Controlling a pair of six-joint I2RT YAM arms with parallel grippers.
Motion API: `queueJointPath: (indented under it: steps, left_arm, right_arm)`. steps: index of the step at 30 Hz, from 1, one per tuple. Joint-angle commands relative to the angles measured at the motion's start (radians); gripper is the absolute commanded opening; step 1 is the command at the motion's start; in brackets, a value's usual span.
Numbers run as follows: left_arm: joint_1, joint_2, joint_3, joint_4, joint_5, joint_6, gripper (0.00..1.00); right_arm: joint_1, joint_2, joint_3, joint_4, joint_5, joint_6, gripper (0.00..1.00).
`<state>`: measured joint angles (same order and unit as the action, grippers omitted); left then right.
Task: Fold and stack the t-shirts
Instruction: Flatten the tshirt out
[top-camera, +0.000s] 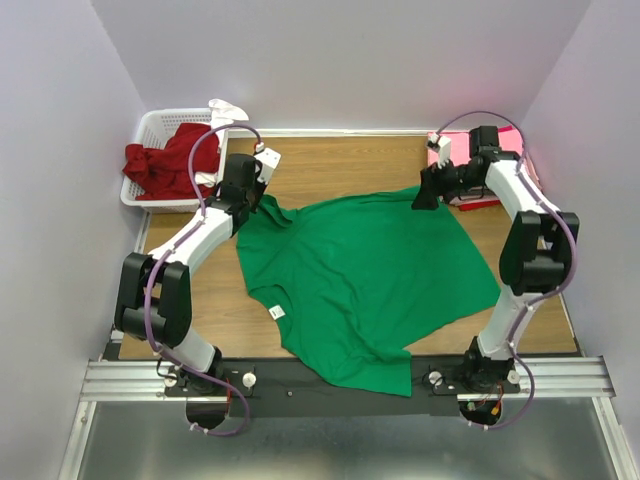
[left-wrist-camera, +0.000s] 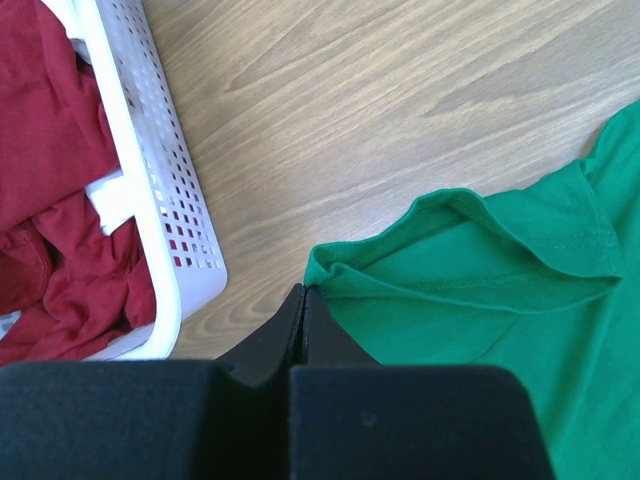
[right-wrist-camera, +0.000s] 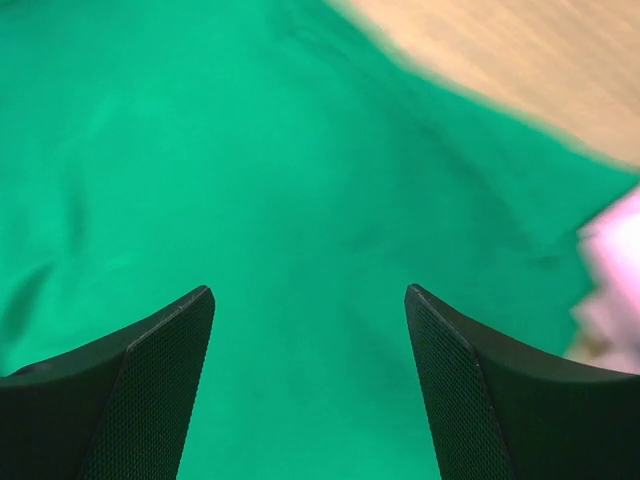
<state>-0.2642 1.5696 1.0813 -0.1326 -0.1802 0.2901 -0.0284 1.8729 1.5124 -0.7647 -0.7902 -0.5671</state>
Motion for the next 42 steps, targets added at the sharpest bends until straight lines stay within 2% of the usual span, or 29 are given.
queueJointPath:
  steps: [1,5,8,13,19,26,37,41,42]
  left_arm:
    - [0.008,-0.045,-0.014,0.025,0.038,-0.012,0.0]
    - [0.008,-0.043,-0.011,0.021,0.044,-0.012,0.0]
    - [0.01,-0.039,-0.006,0.016,0.054,-0.012,0.0]
    - [0.011,-0.028,0.005,0.013,0.065,-0.012,0.0]
    - [0.011,-0.023,0.003,0.008,0.07,-0.012,0.0]
    - [0.011,-0.019,0.006,0.005,0.074,-0.012,0.0]
    - [0.011,-0.016,0.008,0.002,0.079,-0.012,0.0]
    - [0.011,-0.014,0.006,0.002,0.077,-0.011,0.0]
    - [0.011,-0.014,0.006,0.004,0.076,-0.012,0.0]
  right_arm:
    - [-0.008,0.118,0.153,-0.002,0.156,0.032,0.83]
    - [-0.007,0.221,0.256,-0.022,0.268,-0.022,0.82]
    - [0.001,0.267,0.301,-0.056,0.336,-0.124,0.75]
    - [0.025,0.333,0.364,-0.111,0.402,-0.194,0.69]
    - [0.027,0.377,0.414,-0.116,0.402,-0.191,0.64]
    - [0.065,0.399,0.431,-0.13,0.408,-0.194,0.49]
    - [0.068,0.448,0.466,-0.131,0.453,-0.191,0.44]
    - [0.068,0.457,0.479,-0.133,0.45,-0.186,0.3]
    - [0.07,0.454,0.477,-0.133,0.444,-0.186,0.22]
